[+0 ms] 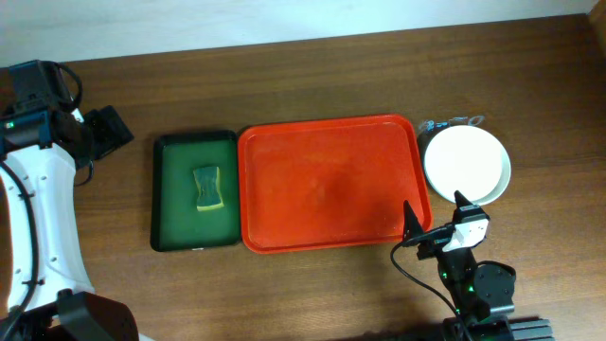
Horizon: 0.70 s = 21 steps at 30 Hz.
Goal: Clean dirty plates on tray and stack at the side
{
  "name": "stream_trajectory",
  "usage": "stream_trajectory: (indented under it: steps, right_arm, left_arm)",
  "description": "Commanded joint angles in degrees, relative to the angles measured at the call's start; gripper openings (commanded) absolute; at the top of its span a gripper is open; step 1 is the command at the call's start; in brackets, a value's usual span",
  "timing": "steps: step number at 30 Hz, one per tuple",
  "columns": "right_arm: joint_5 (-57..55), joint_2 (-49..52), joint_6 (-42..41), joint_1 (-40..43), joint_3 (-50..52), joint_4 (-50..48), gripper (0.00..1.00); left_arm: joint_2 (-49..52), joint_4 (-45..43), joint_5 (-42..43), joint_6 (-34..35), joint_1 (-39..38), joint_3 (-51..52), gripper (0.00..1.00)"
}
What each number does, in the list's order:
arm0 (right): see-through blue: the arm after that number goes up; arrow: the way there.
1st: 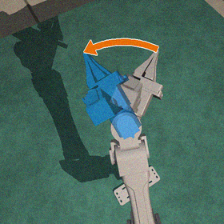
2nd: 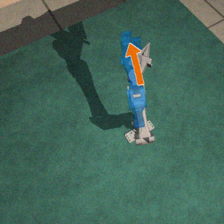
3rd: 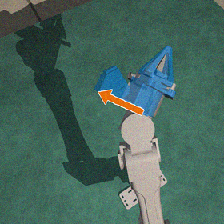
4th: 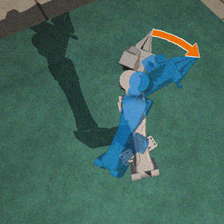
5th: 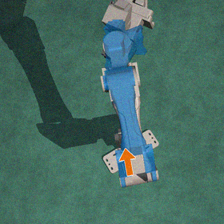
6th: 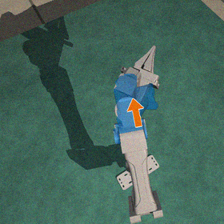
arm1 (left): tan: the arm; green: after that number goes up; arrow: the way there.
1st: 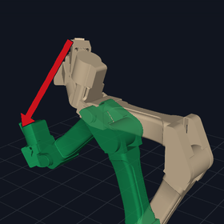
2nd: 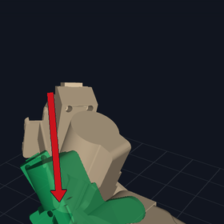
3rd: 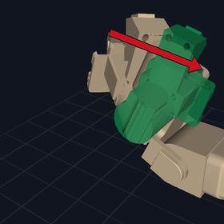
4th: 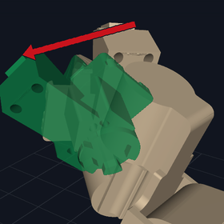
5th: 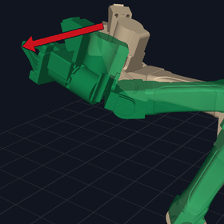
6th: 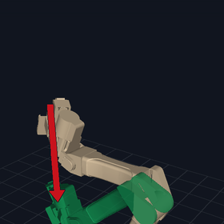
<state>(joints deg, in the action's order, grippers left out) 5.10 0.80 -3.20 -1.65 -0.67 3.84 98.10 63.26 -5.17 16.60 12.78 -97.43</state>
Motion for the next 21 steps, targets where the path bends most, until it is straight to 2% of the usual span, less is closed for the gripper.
stream_trajectory:
  steps: [1,16,18,21]
  right_arm:
    - [0.5,-0.5,-0.7,-0.2,0.3,0.2,0.98]
    - [0.5,-0.5,-0.7,-0.2,0.3,0.2,0.98]
    - [0.5,-0.5,-0.7,-0.2,0.3,0.2,0.98]
    - [0.5,-0.5,-0.7,-0.2,0.3,0.2,0.99]
  left_arm:
    - [0.0,0.1,-0.2,0.7,0.2,-0.1,0.99]
    - [0.0,0.0,-0.2,0.7,0.1,-0.1,0.99]
    - [-2.1,0.1,-0.2,0.7,0.1,-0.1,0.99]
    - [-12.0,0.1,-0.2,0.7,-1.4,-0.1,0.99]
